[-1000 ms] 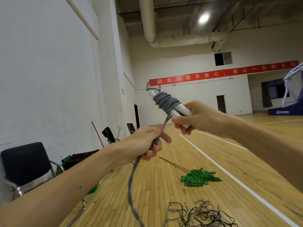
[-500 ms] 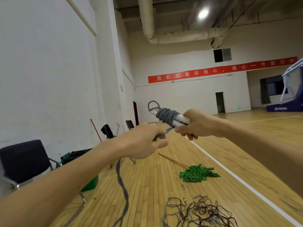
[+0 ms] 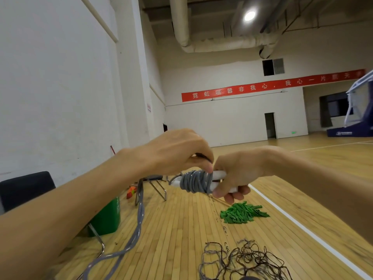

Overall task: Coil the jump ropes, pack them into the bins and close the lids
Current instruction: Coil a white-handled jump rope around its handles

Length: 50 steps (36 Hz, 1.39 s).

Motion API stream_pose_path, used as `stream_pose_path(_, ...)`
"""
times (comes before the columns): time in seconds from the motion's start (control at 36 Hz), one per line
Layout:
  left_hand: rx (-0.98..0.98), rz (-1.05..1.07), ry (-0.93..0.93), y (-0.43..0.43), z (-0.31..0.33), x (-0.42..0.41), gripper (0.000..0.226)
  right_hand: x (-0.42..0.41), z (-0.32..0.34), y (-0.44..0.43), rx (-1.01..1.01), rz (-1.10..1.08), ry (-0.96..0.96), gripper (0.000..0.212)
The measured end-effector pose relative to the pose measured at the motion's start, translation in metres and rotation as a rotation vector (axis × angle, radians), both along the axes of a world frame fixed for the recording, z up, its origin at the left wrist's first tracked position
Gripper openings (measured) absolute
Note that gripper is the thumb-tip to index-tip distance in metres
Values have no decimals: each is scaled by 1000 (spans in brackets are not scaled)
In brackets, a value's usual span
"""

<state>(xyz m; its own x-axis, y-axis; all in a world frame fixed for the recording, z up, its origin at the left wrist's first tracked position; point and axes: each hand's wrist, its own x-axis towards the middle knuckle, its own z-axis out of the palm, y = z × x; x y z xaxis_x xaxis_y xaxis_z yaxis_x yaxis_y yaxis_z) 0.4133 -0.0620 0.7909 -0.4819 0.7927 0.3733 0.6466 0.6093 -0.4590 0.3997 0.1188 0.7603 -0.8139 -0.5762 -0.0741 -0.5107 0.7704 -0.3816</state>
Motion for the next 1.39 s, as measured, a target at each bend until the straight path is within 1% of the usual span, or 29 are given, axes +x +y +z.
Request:
stream_pose_path(0.14,121,-51,-130,-3,5,-2,25,11,3,-2,17,36,78,15)
stream_pose_path(0.25,276,-57,-255,-14,6,-7,23,16,4,3,-35,48,82,11)
stream_pose_path(0.33,349,-93,-389,-17,7,-8,27,20,2,2,-48,93,62,12)
stream_pose_path(0.44,391,-124,-542,-21,7,-6,29,27,-1,1,-41,147,62,18)
stream_pose_path(0.56,417,-122,-721,-26,7,-1,27,34,-2,-1,-93,223,67,14)
stream_pose_path(0.64,424,-165,-870,-33,5,0,22,40,0,-1,-124,277,50,13)
stream_pose_path(0.69,442,-212,-937,-36,3,2,27,44,2,-2,-132,308,45,14)
stream_pose_path(0.75,414,-236,-990,-35,4,5,40,48,5,-2,-160,343,40,13)
stream_pose_path(0.78,434,-232,-994,-31,4,6,45,50,7,-2,-185,361,46,11)
stream_pose_path(0.81,479,-215,-984,-32,1,3,49,51,8,-2,-224,382,58,10)
stream_pose_path(0.86,609,-94,-1028,-52,-8,-20,59,52,10,-2,-337,420,82,10)
stream_pose_path(0.89,639,0,-1077,-67,-14,-34,67,51,10,-2,-399,431,87,13)
stream_pose_path(0.92,710,46,-1127,-76,-21,-47,75,50,10,-3,-457,434,87,16)
stream_pose_path(0.94,705,-15,-1111,-78,-26,-49,75,49,10,-3,-508,427,93,19)
stream_pose_path(0.97,730,-99,-1083,-67,-27,-38,61,47,10,-4,-554,418,104,20)
stream_pose_path(1.0,770,-185,-1117,-51,-25,-23,47,46,11,-5,-597,407,120,20)
stream_pose_path(1.03,824,-261,-1128,-40,-24,-13,39,44,11,-5,-643,395,136,19)
stream_pose_path(1.06,854,-331,-1186,-25,-23,2,37,42,11,-5,-687,378,151,16)
stream_pose_path(1.08,892,-358,-1194,-22,-24,4,37,40,11,-5,-726,356,165,14)
stream_pose_path(1.11,959,-357,-1198,-22,-24,2,37,37,11,-4,-754,329,176,14)
stream_pose_path(1.19,1066,-278,-1157,-20,-27,1,31,27,10,-2,-769,249,204,14)
stream_pose_path(1.28,1093,-251,-1187,-15,-30,0,25,16,8,0,-776,181,236,18)
stream_pose_path(1.39,1031,-183,-1212,-13,-31,4,28,3,5,2,-851,99,266,20)
